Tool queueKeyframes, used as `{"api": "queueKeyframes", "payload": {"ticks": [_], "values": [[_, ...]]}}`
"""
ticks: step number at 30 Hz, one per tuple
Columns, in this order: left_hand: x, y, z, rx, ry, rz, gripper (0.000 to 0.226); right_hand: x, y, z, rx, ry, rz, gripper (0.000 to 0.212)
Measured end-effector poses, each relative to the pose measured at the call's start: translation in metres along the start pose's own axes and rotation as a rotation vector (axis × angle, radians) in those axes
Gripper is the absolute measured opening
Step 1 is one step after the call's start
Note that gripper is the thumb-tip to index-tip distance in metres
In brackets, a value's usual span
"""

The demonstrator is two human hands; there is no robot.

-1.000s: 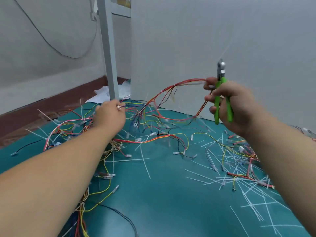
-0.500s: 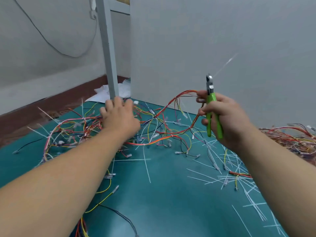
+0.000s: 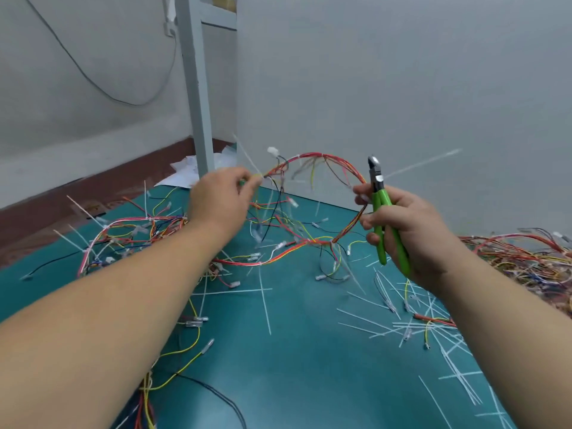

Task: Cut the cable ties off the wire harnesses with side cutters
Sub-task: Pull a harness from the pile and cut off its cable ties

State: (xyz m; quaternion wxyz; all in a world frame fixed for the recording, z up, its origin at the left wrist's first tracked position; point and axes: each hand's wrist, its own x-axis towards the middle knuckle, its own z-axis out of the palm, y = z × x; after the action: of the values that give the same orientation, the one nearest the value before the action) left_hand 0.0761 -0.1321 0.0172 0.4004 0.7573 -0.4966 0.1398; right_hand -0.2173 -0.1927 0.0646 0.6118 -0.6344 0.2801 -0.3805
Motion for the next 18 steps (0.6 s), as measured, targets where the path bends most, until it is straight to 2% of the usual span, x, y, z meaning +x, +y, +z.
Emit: {"api": "queueKeyframes", "payload": {"ticks": [2, 4, 5, 7, 11, 12, 13, 15, 16, 17, 18], "values": [[-0.002, 0.001, -0.002, 0.088, -0.103, 0.011, 0.027, 0.002, 0.002, -0.002, 0.02, 0.168, 0.003, 0.038], [-0.003, 0.0, -0.002, 0.103, -0.027, -0.061, 0.025, 0.004, 0.003, -0.002, 0.076, 0.314, -0.001, 0.035], [-0.003, 0.0, -0.003, 0.052, 0.016, -0.128, 0.029, 0.004, 0.005, -0.002, 0.101, 0.333, -0.007, 0.033], [-0.003, -0.001, -0.004, -0.04, -0.01, -0.265, 0.036, 0.002, 0.007, -0.003, 0.094, 0.286, 0.005, 0.032], [-0.007, 0.001, -0.006, -0.02, -0.388, -0.418, 0.048, -0.002, 0.008, -0.001, 0.02, 0.243, 0.057, 0.032], [-0.007, 0.003, -0.007, -0.04, -0.414, -0.463, 0.055, -0.002, 0.008, -0.001, 0.01, 0.258, 0.051, 0.032], [-0.006, 0.004, -0.008, -0.094, -0.347, -0.511, 0.058, -0.003, 0.007, 0.0, 0.011, 0.267, 0.03, 0.033], [-0.001, 0.01, -0.013, -0.18, -0.018, -0.554, 0.052, -0.005, 0.006, 0.002, 0.014, 0.305, -0.076, 0.036], [-0.002, 0.016, -0.015, -0.202, 0.114, -0.523, 0.047, -0.006, 0.003, 0.004, 0.049, 0.33, -0.136, 0.037], [-0.004, 0.02, -0.015, -0.181, 0.143, -0.454, 0.043, -0.006, -0.001, 0.007, 0.113, 0.345, -0.172, 0.038], [-0.008, 0.023, -0.013, -0.133, 0.081, -0.388, 0.04, -0.006, -0.006, 0.009, 0.178, 0.354, -0.19, 0.04]]}}
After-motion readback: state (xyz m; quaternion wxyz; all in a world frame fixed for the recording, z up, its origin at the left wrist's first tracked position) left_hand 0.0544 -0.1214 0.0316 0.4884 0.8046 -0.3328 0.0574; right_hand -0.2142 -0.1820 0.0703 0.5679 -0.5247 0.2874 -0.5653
